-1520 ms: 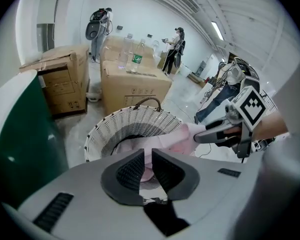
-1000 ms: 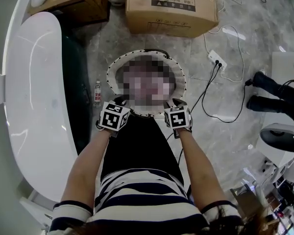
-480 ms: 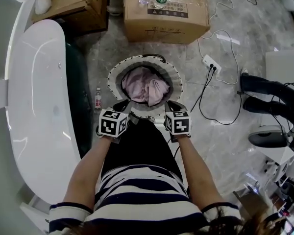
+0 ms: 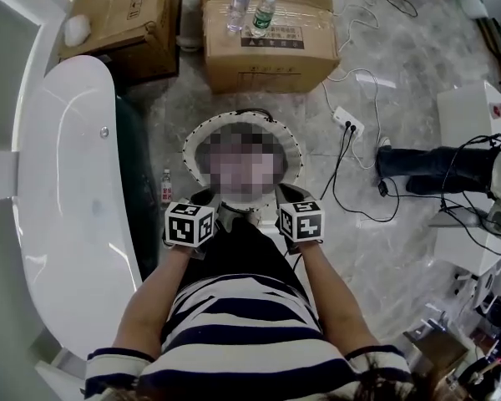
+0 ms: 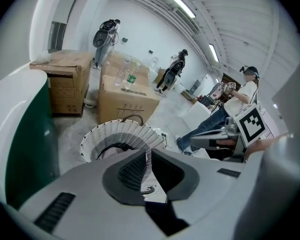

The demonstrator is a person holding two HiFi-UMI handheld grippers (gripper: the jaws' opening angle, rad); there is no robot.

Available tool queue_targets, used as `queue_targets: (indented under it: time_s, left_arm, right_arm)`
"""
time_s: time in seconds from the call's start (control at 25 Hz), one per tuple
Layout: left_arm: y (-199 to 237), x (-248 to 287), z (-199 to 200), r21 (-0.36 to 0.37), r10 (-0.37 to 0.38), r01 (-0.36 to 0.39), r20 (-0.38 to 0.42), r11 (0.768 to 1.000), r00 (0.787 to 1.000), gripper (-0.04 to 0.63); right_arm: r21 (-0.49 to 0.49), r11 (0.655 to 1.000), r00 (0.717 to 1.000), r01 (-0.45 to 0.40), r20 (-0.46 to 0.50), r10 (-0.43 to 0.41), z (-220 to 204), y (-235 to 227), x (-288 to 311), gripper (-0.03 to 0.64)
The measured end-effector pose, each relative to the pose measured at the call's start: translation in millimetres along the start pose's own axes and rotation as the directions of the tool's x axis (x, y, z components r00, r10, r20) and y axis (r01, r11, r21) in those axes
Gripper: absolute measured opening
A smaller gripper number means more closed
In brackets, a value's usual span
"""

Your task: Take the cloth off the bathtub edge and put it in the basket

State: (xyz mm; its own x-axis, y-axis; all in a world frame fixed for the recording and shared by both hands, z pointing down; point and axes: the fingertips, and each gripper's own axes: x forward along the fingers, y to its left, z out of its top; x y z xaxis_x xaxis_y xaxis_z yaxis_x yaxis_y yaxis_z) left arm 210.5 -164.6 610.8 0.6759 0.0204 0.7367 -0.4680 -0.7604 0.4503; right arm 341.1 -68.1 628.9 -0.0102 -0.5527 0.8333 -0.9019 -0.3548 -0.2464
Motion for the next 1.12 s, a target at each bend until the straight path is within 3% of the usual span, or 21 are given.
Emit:
queue_targets:
  time_s: [0.2, 0.4, 1.12]
  left_arm:
    - [-3, -12, 12, 0.035, 0.002, -0.003, 0.041, 0.999, 0.999, 0.038]
    - [0, -18, 13, 0.023, 0.007, -0.008, 0.048, 1.0, 0.999, 0.039]
    - [3, -32, -5, 0.028, 0.016, -0.016, 0.009, 0.999, 1.0, 0.038]
  right_arm:
    - [0.017, 1.0, 1.0, -0.007, 0.021, 0.007, 4, 6, -11, 0.029]
    - [0.011, 1.0, 0.999, -0.018, 0.032, 0.018, 4, 14, -19, 0.027]
    - [0.027, 0.999, 0.999, -0.028, 0.041, 0.026, -6, 26, -27, 0.026]
